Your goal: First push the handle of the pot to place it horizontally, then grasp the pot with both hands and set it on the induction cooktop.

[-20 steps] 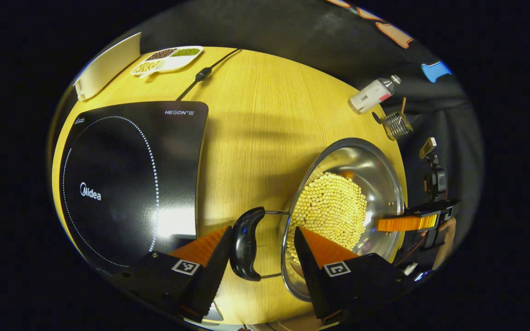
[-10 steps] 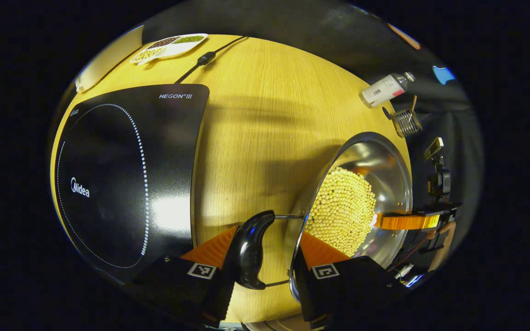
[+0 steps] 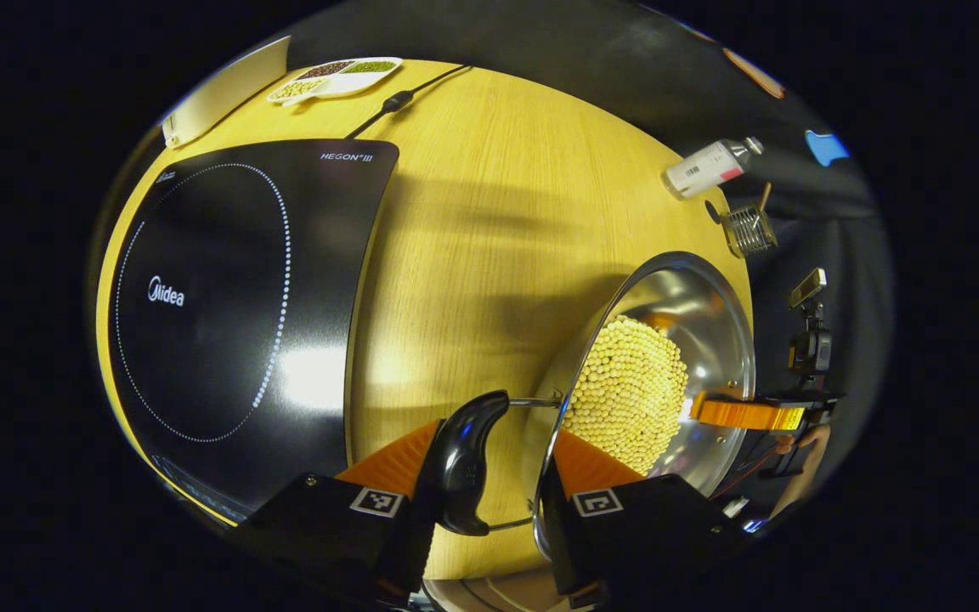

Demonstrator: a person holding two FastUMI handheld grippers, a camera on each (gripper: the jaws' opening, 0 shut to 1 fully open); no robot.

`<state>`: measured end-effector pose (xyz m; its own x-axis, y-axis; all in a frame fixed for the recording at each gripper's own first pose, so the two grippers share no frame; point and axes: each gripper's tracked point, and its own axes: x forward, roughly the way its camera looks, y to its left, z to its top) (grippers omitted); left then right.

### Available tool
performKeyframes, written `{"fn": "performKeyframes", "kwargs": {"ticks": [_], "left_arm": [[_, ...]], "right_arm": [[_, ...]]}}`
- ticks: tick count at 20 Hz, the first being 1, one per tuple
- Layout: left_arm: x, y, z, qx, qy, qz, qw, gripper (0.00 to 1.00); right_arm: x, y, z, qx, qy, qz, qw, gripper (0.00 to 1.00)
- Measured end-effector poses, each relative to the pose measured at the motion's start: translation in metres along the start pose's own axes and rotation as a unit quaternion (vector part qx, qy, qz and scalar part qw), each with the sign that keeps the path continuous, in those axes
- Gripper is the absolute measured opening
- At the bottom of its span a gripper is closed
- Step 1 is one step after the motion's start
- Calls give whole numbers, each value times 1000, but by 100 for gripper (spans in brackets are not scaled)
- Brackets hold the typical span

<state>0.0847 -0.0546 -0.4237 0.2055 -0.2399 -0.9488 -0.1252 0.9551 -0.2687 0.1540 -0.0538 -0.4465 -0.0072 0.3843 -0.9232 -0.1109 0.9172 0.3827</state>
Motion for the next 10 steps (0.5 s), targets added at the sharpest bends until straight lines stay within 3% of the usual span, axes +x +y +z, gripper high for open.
{"fn": "performKeyframes", "kwargs": {"ticks": [10], "left_arm": [[-58,-16,-39,15,-1,-1,1000,58]], "right_arm": [[-42,18,-59,10,0,11,1000,54]]}}
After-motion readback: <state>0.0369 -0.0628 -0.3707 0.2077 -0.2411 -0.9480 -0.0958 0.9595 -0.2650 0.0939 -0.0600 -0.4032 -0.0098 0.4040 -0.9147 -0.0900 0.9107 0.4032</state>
